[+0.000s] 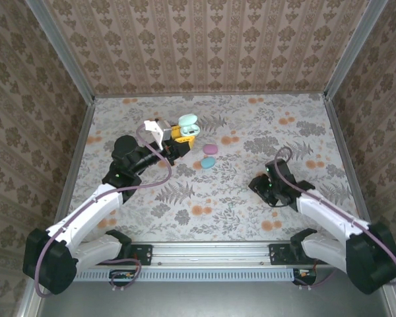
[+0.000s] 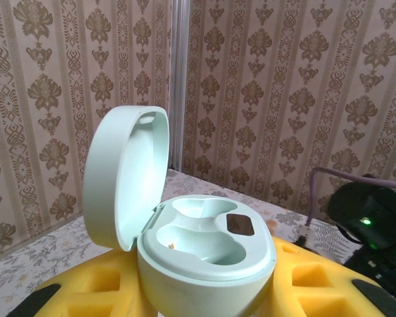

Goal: Insert the wireless bluetooth earbuds into the charging case

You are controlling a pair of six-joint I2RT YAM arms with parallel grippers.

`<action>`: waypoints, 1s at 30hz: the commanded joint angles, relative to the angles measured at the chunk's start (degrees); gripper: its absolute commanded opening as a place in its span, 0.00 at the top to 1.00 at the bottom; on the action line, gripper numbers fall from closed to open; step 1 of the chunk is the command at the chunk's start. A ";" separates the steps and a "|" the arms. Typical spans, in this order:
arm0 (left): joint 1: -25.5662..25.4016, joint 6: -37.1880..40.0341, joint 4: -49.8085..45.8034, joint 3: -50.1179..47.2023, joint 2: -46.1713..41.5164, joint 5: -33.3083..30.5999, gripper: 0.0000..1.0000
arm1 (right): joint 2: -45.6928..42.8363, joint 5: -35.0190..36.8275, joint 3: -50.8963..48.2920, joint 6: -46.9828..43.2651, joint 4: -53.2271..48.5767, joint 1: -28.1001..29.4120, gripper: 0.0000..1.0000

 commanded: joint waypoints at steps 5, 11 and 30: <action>-0.44 0.15 1.97 1.53 -0.71 0.19 0.74 | 14.57 0.21 11.60 -12.55 -8.16 -0.27 0.55; -0.36 0.79 1.14 0.96 -1.89 -1.07 0.74 | 24.26 -1.61 18.92 -17.53 -10.90 0.75 0.54; 0.26 1.23 0.02 0.45 -3.16 -1.20 0.74 | 39.70 -1.64 34.73 -28.81 -23.37 9.88 0.62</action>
